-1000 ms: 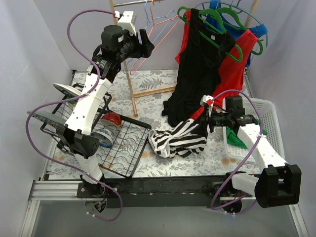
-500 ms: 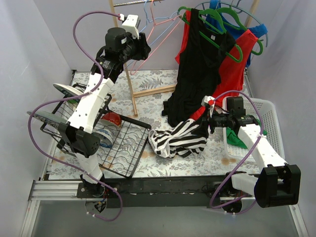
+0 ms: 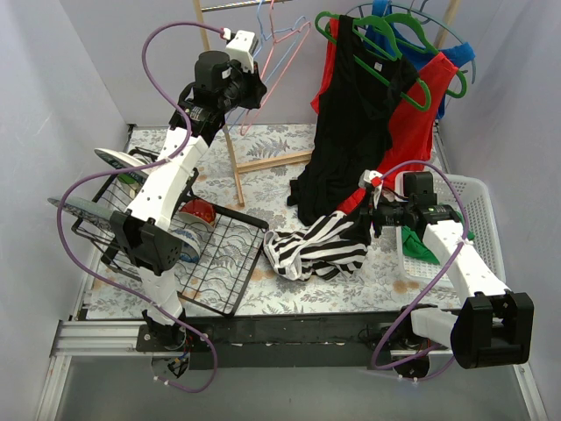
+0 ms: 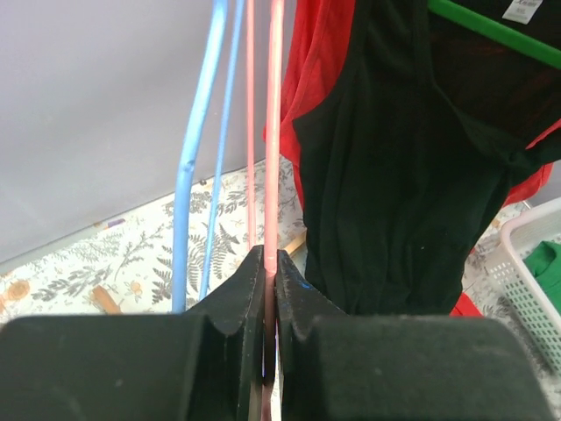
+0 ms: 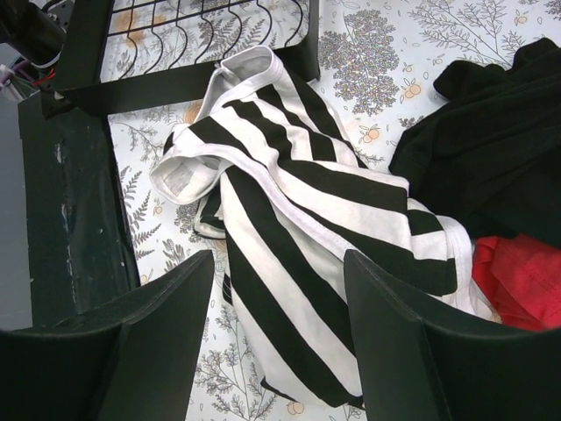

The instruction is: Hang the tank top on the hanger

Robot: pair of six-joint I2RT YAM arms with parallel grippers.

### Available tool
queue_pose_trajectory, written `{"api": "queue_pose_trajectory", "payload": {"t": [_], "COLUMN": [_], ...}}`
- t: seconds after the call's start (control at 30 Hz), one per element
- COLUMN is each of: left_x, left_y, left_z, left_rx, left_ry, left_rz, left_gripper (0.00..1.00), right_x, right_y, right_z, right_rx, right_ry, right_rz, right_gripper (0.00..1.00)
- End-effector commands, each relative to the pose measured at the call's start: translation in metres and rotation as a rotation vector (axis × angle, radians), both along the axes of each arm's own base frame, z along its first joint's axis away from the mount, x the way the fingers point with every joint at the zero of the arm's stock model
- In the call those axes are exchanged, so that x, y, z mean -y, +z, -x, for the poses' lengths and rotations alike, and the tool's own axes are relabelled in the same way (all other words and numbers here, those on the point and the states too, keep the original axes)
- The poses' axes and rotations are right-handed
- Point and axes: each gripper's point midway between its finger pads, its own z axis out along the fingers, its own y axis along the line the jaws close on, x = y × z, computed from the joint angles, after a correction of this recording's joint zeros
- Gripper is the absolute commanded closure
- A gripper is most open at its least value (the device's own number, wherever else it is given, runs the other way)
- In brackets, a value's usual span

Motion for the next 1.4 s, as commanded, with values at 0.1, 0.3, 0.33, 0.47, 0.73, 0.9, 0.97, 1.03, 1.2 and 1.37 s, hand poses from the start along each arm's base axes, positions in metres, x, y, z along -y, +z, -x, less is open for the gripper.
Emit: {"api": "queue_pose_trajectory", "payload": {"t": [0.1, 0.3, 0.33, 0.47, 0.73, 0.9, 0.97, 1.03, 1.2, 1.37], "left_x": [0.0, 0.001, 0.001, -0.001, 0.002, 0.004, 0.003, 0.005, 0.007, 0.01], "left_y": [0.055, 0.07, 0.07, 0.069, 0.068, 0.066, 0.066, 0.061, 0.056, 0.017], "left_z": [0.01, 0.023, 0.024, 0.03, 0.043, 0.067, 0.08, 0.092, 0.136, 0.184], "left_rx": [0.167, 0.224, 0.226, 0.232, 0.235, 0.233, 0.229, 0.217, 0.178, 0.042], "left_ry": [-0.049, -0.079, -0.082, -0.086, -0.131, -0.197, -0.221, -0.258, -0.364, -0.501], "left_rz": [0.027, 0.044, 0.044, 0.038, 0.04, 0.053, 0.065, 0.072, 0.111, 0.127], "left_gripper": [1.0, 1.0, 1.0, 1.0, 1.0, 1.0, 1.0, 1.0, 1.0, 1.0], "right_x": [-0.001, -0.001, 0.0, -0.001, -0.001, -0.001, -0.001, -0.002, 0.0, 0.007], "right_y": [0.006, 0.004, 0.005, 0.004, 0.004, 0.006, 0.007, 0.01, 0.022, 0.055], "right_z": [0.003, 0.003, 0.003, 0.003, 0.004, 0.007, 0.01, 0.012, 0.025, 0.029], "right_rx": [0.002, -0.003, -0.002, -0.005, -0.008, 0.008, 0.007, 0.039, 0.139, 0.313], "right_ry": [0.027, 0.027, 0.025, 0.027, 0.033, 0.052, 0.065, 0.087, 0.156, 0.191], "right_rz": [-0.031, -0.03, -0.031, -0.032, -0.032, -0.035, -0.038, -0.042, -0.032, 0.041], "right_gripper": [0.31, 0.31, 0.31, 0.31, 0.31, 0.31, 0.31, 0.31, 0.31, 0.3]}}
